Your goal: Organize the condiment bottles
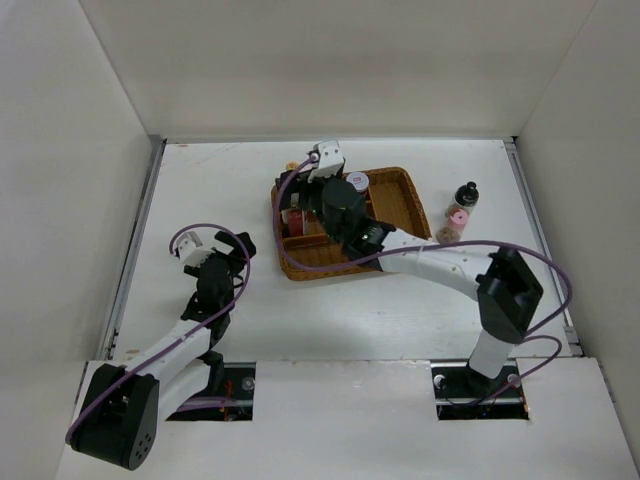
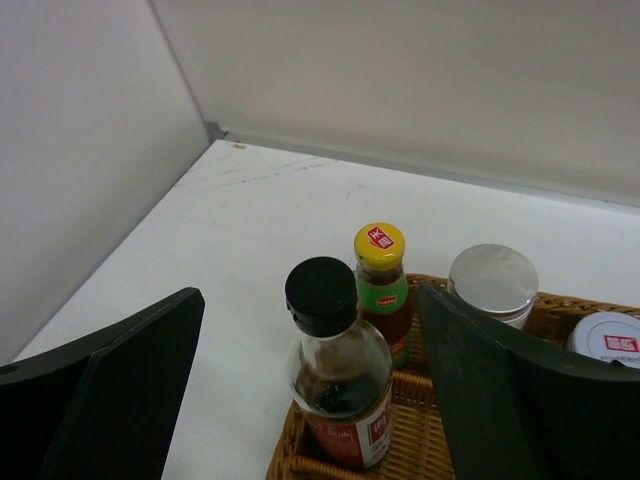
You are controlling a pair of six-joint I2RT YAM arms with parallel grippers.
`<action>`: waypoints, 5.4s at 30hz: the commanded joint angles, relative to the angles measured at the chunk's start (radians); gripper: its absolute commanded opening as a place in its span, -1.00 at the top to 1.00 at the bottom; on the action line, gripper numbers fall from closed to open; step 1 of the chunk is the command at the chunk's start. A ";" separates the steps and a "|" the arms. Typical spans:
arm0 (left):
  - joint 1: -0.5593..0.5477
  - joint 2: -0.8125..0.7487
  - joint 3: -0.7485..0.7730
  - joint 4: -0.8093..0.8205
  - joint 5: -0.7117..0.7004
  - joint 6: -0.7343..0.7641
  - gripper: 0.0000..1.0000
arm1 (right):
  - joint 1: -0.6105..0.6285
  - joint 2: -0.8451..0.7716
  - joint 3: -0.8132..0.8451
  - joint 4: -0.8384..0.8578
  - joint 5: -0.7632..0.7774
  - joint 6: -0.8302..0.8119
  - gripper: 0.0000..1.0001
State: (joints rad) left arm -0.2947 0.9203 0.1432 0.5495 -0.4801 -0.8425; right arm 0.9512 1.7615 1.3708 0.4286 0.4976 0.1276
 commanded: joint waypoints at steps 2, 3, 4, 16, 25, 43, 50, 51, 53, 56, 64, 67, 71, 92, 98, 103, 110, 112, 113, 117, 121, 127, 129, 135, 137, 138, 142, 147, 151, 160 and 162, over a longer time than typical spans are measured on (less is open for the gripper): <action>-0.004 -0.015 -0.014 0.050 0.005 -0.007 -1.00 | 0.011 -0.176 -0.096 0.036 0.005 -0.013 -0.88; -0.004 -0.015 -0.014 0.050 0.003 -0.007 -1.00 | 0.008 -0.222 -0.142 0.036 0.015 -0.006 -0.87; 0.001 -0.012 -0.014 0.052 0.003 -0.007 -1.00 | -0.005 -0.271 -0.192 0.036 0.028 0.001 -0.85; -0.008 -0.006 -0.011 0.052 0.014 -0.015 -1.00 | -0.613 -0.637 -0.608 -0.315 0.230 0.205 -0.85; -0.001 -0.018 -0.017 0.049 0.017 -0.017 -1.00 | -0.739 -0.413 -0.592 -0.314 0.139 0.260 -0.86; -0.013 0.003 -0.011 0.052 0.023 -0.020 -1.00 | -0.731 -0.397 -0.559 -0.248 0.171 0.278 0.04; -0.016 0.020 -0.008 0.064 0.021 -0.020 -1.00 | -0.529 -0.507 -0.513 -0.194 0.164 0.208 0.09; -0.014 0.022 -0.008 0.066 0.020 -0.018 -1.00 | -0.491 -0.491 -0.495 -0.189 0.138 0.213 0.09; -0.002 0.026 -0.010 0.066 0.024 -0.018 -1.00 | -0.419 -0.441 -0.448 -0.177 0.096 0.225 0.09; -0.004 0.000 -0.014 0.061 0.025 -0.017 -1.00 | -0.337 -0.341 -0.382 -0.139 0.064 0.219 0.09; -0.008 -0.005 -0.016 0.058 0.017 -0.013 -1.00 | -0.295 -0.171 -0.296 -0.114 0.016 0.214 0.08; 0.002 0.011 -0.014 0.061 0.026 -0.015 -1.00 | -0.286 -0.129 -0.289 -0.119 0.019 0.210 0.08; -0.008 0.000 -0.014 0.063 0.020 -0.013 -1.00 | -0.286 -0.068 -0.292 -0.122 0.015 0.205 0.05; -0.008 0.014 -0.014 0.066 0.023 -0.015 -1.00 | -0.424 -0.327 -0.407 -0.168 0.057 0.176 -0.89; -0.010 0.000 -0.014 0.063 0.029 -0.017 -1.00 | -0.695 -0.346 -0.432 -0.223 0.196 0.188 -1.00; -0.008 0.008 -0.014 0.064 0.035 -0.018 -1.00 | -0.824 -0.229 -0.359 -0.301 0.151 0.191 -1.00; -0.013 0.017 -0.011 0.066 0.032 -0.017 -1.00 | -0.877 -0.094 -0.294 -0.298 0.016 0.219 -1.00; -0.016 0.015 -0.011 0.066 0.026 -0.015 -1.00 | -0.888 -0.076 -0.286 -0.289 0.009 0.218 -0.96; -0.010 0.018 -0.011 0.066 0.026 -0.015 -1.00 | -0.891 -0.068 -0.279 -0.283 0.006 0.215 -0.93; -0.014 0.017 -0.011 0.066 0.029 -0.017 -1.00 | -0.903 -0.019 -0.243 -0.287 -0.013 0.204 -0.74; -0.007 0.025 -0.011 0.066 0.028 -0.015 -1.00 | -0.914 -0.008 -0.253 -0.289 -0.022 0.219 -0.34; -0.013 0.032 -0.007 0.067 0.020 -0.013 -1.00 | -0.909 -0.143 -0.294 -0.268 0.018 0.227 -0.04; -0.008 0.029 -0.007 0.067 0.029 -0.015 -1.00 | -0.900 -0.215 -0.303 -0.264 0.019 0.225 -0.04; -0.007 0.018 -0.011 0.066 0.020 -0.012 -1.00 | -0.770 -0.425 -0.343 -0.264 0.003 0.225 -0.05; -0.010 0.014 -0.010 0.061 0.017 -0.013 -1.00 | -0.690 -0.473 -0.343 -0.261 -0.017 0.224 -0.06; -0.016 0.012 -0.008 0.059 0.009 -0.012 -1.00 | -0.641 -0.493 -0.343 -0.254 -0.028 0.222 -0.06; -0.008 0.022 -0.007 0.052 0.000 -0.012 -1.00 | -0.449 -0.499 -0.293 -0.228 -0.056 0.218 -0.07; -0.008 0.003 -0.005 0.036 -0.015 -0.012 -1.00 | -0.297 -0.367 -0.202 -0.189 -0.093 0.204 -0.07; -0.008 -0.015 -0.010 0.035 -0.011 -0.013 -1.00 | -0.247 -0.232 -0.139 -0.171 -0.122 0.204 -0.07; -0.008 0.009 -0.004 0.033 -0.018 -0.012 -1.00 | -0.193 -0.021 -0.076 -0.133 -0.107 0.169 -0.06; 0.001 0.026 0.001 0.030 -0.009 -0.012 -1.00 | -0.184 0.013 -0.070 -0.128 -0.085 0.153 -0.06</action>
State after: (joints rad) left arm -0.3016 0.9321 0.1432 0.5564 -0.4862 -0.8532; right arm 0.7502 1.7664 1.2304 0.1833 0.3813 0.3111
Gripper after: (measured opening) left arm 0.997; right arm 0.679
